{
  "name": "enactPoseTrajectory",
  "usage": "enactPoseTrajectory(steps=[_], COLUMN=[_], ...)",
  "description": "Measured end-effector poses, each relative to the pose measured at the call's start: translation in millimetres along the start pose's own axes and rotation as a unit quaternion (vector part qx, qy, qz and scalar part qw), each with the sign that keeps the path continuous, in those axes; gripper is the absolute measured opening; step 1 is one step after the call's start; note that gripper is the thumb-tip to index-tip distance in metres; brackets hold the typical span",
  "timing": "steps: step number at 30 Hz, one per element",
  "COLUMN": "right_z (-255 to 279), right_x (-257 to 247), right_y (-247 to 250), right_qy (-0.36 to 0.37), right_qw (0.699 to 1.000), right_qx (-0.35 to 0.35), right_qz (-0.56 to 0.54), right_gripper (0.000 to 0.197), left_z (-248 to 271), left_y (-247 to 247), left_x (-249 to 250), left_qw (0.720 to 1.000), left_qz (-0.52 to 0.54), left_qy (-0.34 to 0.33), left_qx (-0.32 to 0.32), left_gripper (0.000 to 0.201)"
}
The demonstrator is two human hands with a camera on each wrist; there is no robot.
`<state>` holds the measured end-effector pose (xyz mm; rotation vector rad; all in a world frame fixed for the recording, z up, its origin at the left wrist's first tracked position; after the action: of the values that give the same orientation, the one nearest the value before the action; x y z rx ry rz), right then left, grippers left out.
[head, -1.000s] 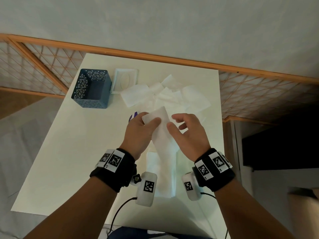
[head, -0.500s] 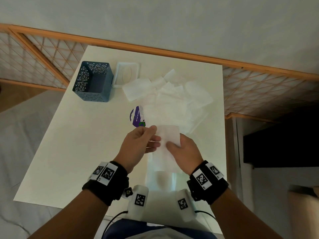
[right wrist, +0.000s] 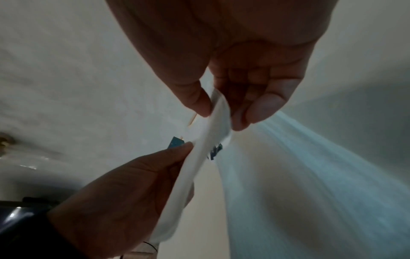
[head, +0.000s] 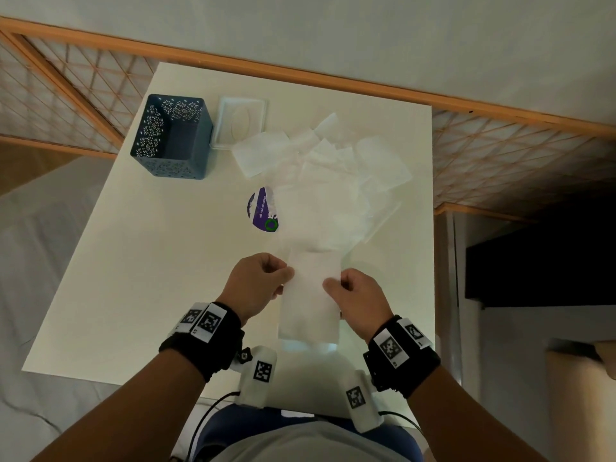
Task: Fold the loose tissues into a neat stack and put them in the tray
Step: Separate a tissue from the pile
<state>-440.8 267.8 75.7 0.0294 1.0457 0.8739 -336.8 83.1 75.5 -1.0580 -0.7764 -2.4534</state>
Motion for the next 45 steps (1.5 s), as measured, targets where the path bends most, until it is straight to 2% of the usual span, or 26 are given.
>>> enactPoseTrajectory(steps=[8, 12, 15, 20, 22, 25, 27, 29, 31, 36, 38, 43, 44, 45], right_z=[-3.1, -14.5, -40.3, -108.6, -133.9, -157.6, -166.6, -173.4, -177.6, -182.8, -186.0, -186.3, -185.2, -184.5], right_x=[27.4, 23.3, 5.1, -22.7, -25.7, -26.8, -26.6, -26.7, -31.8, -46.2, -45.9, -47.1, -48.1, -49.0], right_y=[-8.1, 1.8, 19.6, 37.6, 35.6, 27.8, 21.2, 16.4, 14.0, 12.7, 15.4, 23.9, 24.9, 25.6], right_qy=[-0.005, -0.014, -0.002, 0.059, 0.099, 0.148, 0.181, 0.203, 0.211, 0.190, 0.178, 0.144, 0.145, 0.143], right_qw=[0.994, 0.988, 0.982, 0.966, 0.944, 0.884, 0.848, 0.820, 0.809, 0.824, 0.836, 0.875, 0.882, 0.888], right_qx=[-0.007, 0.004, 0.035, 0.059, 0.033, -0.051, -0.082, -0.078, -0.061, -0.058, -0.060, -0.079, -0.076, -0.073], right_qz=[0.106, 0.153, 0.188, 0.244, 0.313, 0.441, 0.491, 0.529, 0.546, 0.531, 0.516, 0.455, 0.443, 0.430], right_gripper=[0.027, 0.031, 0.032, 0.018, 0.023, 0.058, 0.077, 0.083, 0.077, 0.042, 0.035, 0.043, 0.044, 0.045], left_z=[-1.4, -6.1, -8.9, -13.7, -18.2, -26.7, -33.7, -41.6, -50.3, -75.0, -85.9, -108.0, -111.2, -114.3], left_y=[-8.2, -12.6, -13.3, -7.4, -2.6, 1.9, 4.1, 4.0, 1.5, -7.0, -10.3, -16.5, -18.0, -20.1], left_x=[-33.3, -36.3, -35.9, -26.9, -17.7, -1.9, 7.2, 14.9, 23.5, 47.2, 56.5, 73.9, 75.8, 77.5], left_qw=[0.988, 0.984, 0.985, 0.986, 0.986, 0.987, 0.988, 0.988, 0.989, 0.984, 0.982, 0.960, 0.953, 0.942], left_qz=[-0.156, -0.178, -0.173, -0.163, -0.165, -0.155, -0.145, -0.138, -0.131, -0.161, -0.171, -0.254, -0.277, -0.306], left_qy=[-0.007, 0.005, 0.018, 0.021, 0.007, 0.002, 0.000, -0.005, -0.014, -0.049, -0.061, -0.105, -0.119, -0.135], left_qx=[0.001, -0.002, -0.004, 0.008, 0.025, 0.047, 0.059, 0.063, 0.059, 0.054, 0.053, 0.042, 0.035, 0.027], left_gripper=[0.019, 0.020, 0.025, 0.045, 0.049, 0.054, 0.052, 0.048, 0.046, 0.039, 0.036, 0.012, 0.011, 0.019])
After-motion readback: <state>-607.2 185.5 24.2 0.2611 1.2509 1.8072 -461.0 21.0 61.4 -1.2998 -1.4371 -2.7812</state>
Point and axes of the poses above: each hand's wrist, its own z-axis away from the middle knuckle, its own y-axis out of the back of the hand, x = y × z, the point moved 1 cm from there along -z, towards the middle knuckle, and after that the axes turned 6 degrees about x, right-handed, at the moved point
